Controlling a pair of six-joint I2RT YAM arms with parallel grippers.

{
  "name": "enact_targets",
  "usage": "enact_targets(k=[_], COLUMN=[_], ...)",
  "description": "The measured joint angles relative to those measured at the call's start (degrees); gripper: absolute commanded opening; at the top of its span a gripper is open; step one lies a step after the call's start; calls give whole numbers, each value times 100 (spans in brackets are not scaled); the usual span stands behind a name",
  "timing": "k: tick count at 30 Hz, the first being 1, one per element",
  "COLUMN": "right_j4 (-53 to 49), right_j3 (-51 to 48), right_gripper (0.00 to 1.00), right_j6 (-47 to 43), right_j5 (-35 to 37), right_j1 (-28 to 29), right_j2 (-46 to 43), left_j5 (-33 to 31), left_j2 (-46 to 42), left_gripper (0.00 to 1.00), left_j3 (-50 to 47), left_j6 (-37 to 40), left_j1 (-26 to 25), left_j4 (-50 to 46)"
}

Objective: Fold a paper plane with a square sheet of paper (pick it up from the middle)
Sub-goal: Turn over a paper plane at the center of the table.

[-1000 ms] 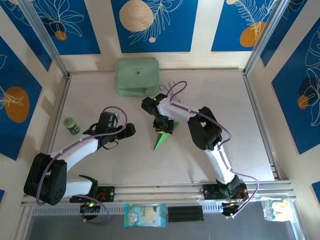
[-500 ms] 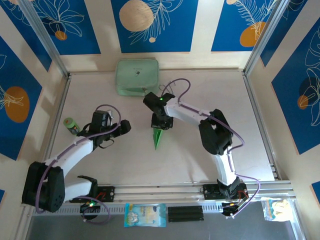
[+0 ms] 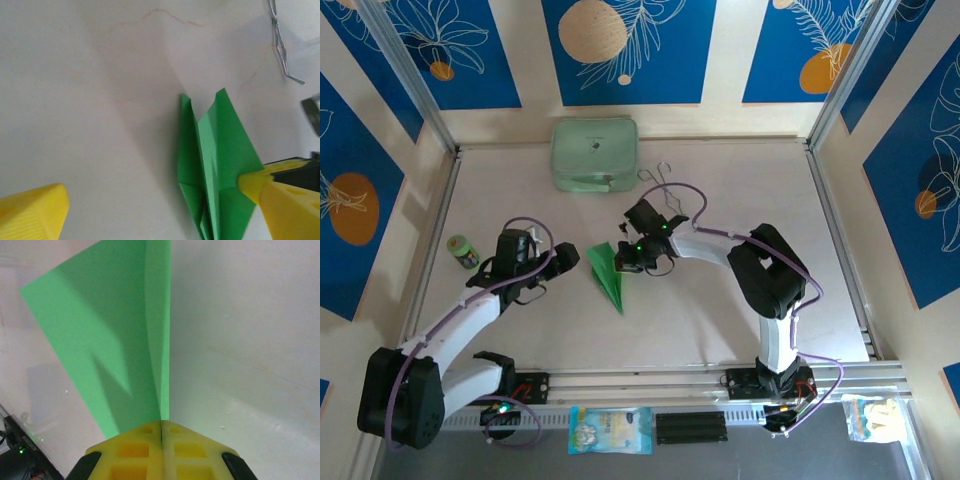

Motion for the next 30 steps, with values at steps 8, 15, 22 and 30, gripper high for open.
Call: enact_targets(k=[8, 15, 22, 30], right_j4=[752, 990, 1075, 1097], right_j3=[-649, -861, -887, -894], right_gripper=[2, 2, 2, 2], right_j6=[26, 68, 107, 107], right_j5=[-413, -494, -496, -503], right_j1=[-278, -361, -365, -365], right_j2=[0, 0, 0, 0], left_j5=[796, 1419, 1648, 1683], left_j2=[341, 1266, 2124, 2660], left_gripper=[78, 49, 48, 48], left_j3=[-315, -289, 149, 610], left_j6=[-393, -713, -861, -903], left_j1=[-76, -367, -754, -997], left_j4=[573, 1320, 1775, 1956])
